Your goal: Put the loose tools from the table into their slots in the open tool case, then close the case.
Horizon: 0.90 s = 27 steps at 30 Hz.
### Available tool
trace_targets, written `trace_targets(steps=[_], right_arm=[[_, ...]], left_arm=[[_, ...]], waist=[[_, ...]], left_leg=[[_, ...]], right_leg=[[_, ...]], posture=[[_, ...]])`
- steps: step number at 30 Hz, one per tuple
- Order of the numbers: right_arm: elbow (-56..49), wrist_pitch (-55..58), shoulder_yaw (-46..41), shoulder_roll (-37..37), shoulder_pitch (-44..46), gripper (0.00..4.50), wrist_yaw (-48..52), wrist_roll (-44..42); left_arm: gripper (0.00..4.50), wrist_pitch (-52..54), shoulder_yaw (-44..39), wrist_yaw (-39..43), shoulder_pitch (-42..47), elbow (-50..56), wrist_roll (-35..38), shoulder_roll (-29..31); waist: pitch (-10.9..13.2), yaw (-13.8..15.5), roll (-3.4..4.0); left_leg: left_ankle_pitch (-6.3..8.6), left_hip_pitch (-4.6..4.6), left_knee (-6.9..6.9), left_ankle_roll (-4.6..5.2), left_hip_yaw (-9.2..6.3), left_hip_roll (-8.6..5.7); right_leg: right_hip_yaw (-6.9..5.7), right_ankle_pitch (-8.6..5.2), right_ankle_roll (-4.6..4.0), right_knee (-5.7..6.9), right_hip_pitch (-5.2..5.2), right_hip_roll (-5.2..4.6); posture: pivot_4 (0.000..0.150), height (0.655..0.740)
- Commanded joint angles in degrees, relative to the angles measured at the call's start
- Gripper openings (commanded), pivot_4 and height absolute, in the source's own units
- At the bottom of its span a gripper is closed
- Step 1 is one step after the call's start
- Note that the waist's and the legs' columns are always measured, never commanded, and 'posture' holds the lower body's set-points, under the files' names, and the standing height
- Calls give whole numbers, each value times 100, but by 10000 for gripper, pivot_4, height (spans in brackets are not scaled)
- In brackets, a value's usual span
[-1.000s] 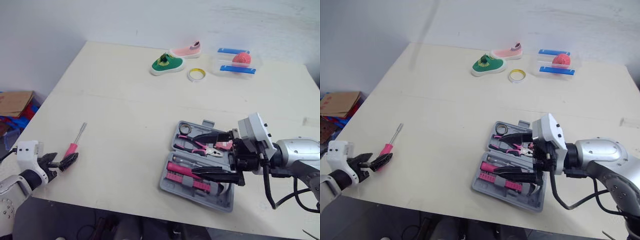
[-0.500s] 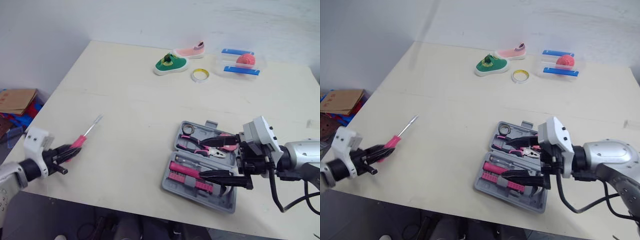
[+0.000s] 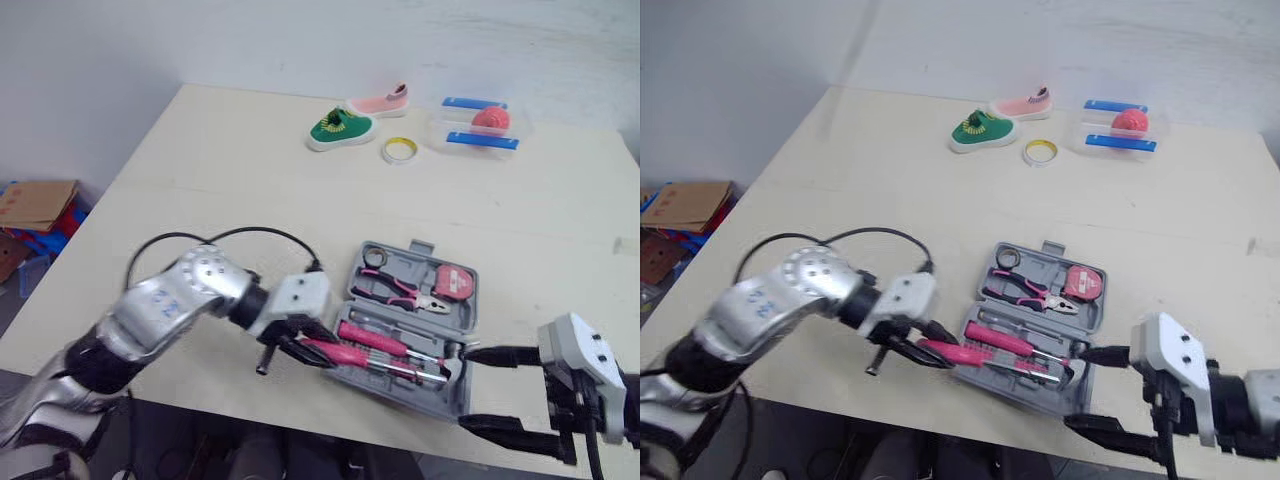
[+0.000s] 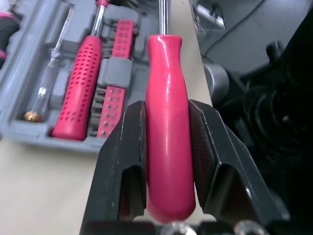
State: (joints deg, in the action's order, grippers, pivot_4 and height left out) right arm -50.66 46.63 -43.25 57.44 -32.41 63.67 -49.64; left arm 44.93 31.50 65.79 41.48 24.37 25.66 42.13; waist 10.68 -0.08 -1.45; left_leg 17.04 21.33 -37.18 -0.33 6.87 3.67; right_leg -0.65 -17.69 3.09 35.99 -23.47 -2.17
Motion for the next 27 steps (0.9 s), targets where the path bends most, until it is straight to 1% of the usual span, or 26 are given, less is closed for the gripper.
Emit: trace_targets(steps=[1, 3, 8, 17, 19, 22, 23, 25, 26, 27], right_arm=[[-259, -20, -470, -244, -402, 45000, 68, 111], [-270, -66, -584, -355, -599, 45000, 47, 185], [-285, -262, -547, -573, -872, 45000, -8, 441], [-211, -316, -337, -532, -662, 45000, -200, 404], [-193, -302, -299, -516, -601, 45000, -229, 370], [-188, -304, -272, -512, -571, 45000, -235, 363], [-186, -305, -270, -514, -563, 45000, -234, 356], [-169, -310, -267, -513, -545, 45000, -223, 352], [-157, -324, -253, -509, -538, 45000, -212, 370], [-146, -331, -235, -504, -526, 45000, -210, 377]], left_arm=[[5409, -105, 506, -85, 183, -258, -478, -442], [5409, -298, 693, -141, 183, -449, -794, -612], [5409, -229, 866, -136, 124, -535, -1043, -807], [5409, -144, 1035, -210, 23, -714, -1398, -1047], [15706, -61, 906, -191, -18, -619, -1305, -1049], [27913, 52, 659, -36, -98, -403, -1026, -989], [31476, -58, 489, 61, -153, -352, -920, -907], [31476, -348, 185, 364, -293, -324, -732, -626], [31476, -536, 45, 448, -390, -381, -646, -601], [29104, -739, -32, 458, -478, -447, -634, -627]], waist=[[0, 5, -1], [1, -17, -4], [2, -8, -6], [2, -1, -6], [2, -5, -6], [1, -2, -6], [1, -1, -6], [2, -21, -7], [1, -23, -5], [-1, -19, -1]], left_leg=[[-1, -1, -3, 0, 0, 0], [-2, 1, -7, 4, 3, 1], [-4, -4, -7, 8, 0, 0], [-3, -1, -4, 9, -2, -4], [-3, -2, -3, 9, -3, -5], [-3, -3, -3, 9, -3, -4], [-4, -3, -5, 9, -4, -4], [-4, -3, -7, 9, -3, -4], [-4, -4, -7, 9, -3, -2], [-4, -8, -6, 8, -3, -2]], right_leg=[[1, 0, 0, 1, 0, 1], [8, 1, 3, 1, 0, -1], [16, 2, 5, 4, 0, 0], [15, 2, 4, 3, -1, -4], [15, 2, 4, 3, -1, -5], [15, 2, 4, 8, -1, -4], [14, 2, 4, 10, -1, -5], [15, 2, 4, 12, -1, -6], [15, 2, 4, 14, -2, -5], [15, 1, 3, 17, 0, -6]], posture=[[1500, 7304], [1500, 7304], [1500, 7304], [1500, 7304], [1500, 7304], [1500, 7304], [1500, 7304], [1500, 7304], [1500, 7304], [1500, 7304]])
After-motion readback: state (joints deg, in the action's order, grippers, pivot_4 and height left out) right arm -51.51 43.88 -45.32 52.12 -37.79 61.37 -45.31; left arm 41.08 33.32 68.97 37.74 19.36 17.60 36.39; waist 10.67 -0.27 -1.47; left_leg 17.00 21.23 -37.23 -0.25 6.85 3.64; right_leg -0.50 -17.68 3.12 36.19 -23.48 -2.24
